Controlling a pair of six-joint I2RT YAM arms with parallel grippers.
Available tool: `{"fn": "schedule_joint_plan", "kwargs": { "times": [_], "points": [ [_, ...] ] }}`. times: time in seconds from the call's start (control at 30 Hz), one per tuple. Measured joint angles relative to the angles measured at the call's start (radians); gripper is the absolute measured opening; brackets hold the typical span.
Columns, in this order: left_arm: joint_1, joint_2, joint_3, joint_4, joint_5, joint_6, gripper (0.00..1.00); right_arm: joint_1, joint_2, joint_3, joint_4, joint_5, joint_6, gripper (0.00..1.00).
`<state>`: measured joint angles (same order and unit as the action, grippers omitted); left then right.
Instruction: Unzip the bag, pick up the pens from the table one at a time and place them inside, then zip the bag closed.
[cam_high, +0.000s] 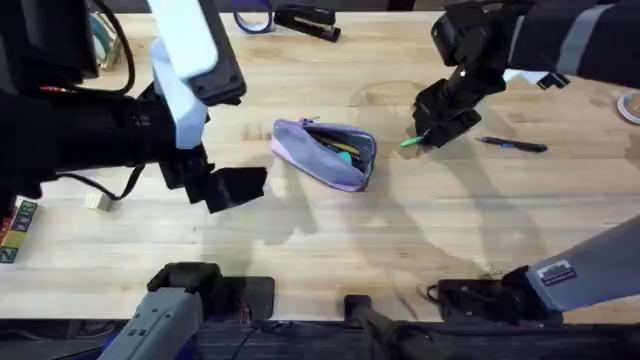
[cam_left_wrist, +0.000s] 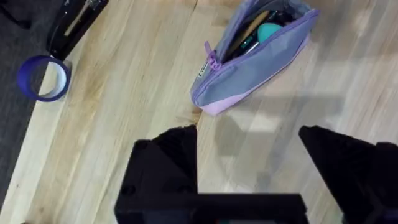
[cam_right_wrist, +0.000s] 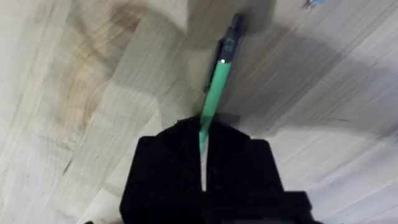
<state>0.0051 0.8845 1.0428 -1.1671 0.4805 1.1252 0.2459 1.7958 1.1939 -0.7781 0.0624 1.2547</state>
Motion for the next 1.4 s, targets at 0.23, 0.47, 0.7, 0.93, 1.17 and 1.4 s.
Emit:
{"fn": "schedule_joint_plan", "kwargs": {
  "times": [0.23, 0.47, 0.7, 0.93, 1.17, 1.4],
  "points": [
    [0.000, 0.000, 0.000, 0.000, 0.000, 0.000, 0.993, 0.000, 0.012, 0.024, -0.009, -0.004, -0.155, 0.028],
    [0.000, 0.000, 0.000, 0.000, 0.000, 0.000, 0.993, 0.000, 0.005, 0.103, -0.030, -0.030, -0.377, 0.030],
    [0.000, 0.000, 0.000, 0.000, 0.000, 0.000, 0.993, 0.000, -0.101, 0.153, -0.033, -0.146, -0.697, 0.031],
    [0.000, 0.000, 0.000, 0.000, 0.000, 0.000, 0.993, 0.000, -0.149, 0.160, -0.057, -0.331, -1.090, 0.031],
    [0.000, 0.000, 0.000, 0.000, 0.000, 0.000, 0.993, 0.001, -0.149, 0.160, -0.064, -0.526, -1.305, 0.031],
    [0.000, 0.000, 0.000, 0.000, 0.000, 0.000, 0.993, 0.039, -0.200, 0.160, -0.121, -0.579, -1.532, 0.031]
  ]
}}
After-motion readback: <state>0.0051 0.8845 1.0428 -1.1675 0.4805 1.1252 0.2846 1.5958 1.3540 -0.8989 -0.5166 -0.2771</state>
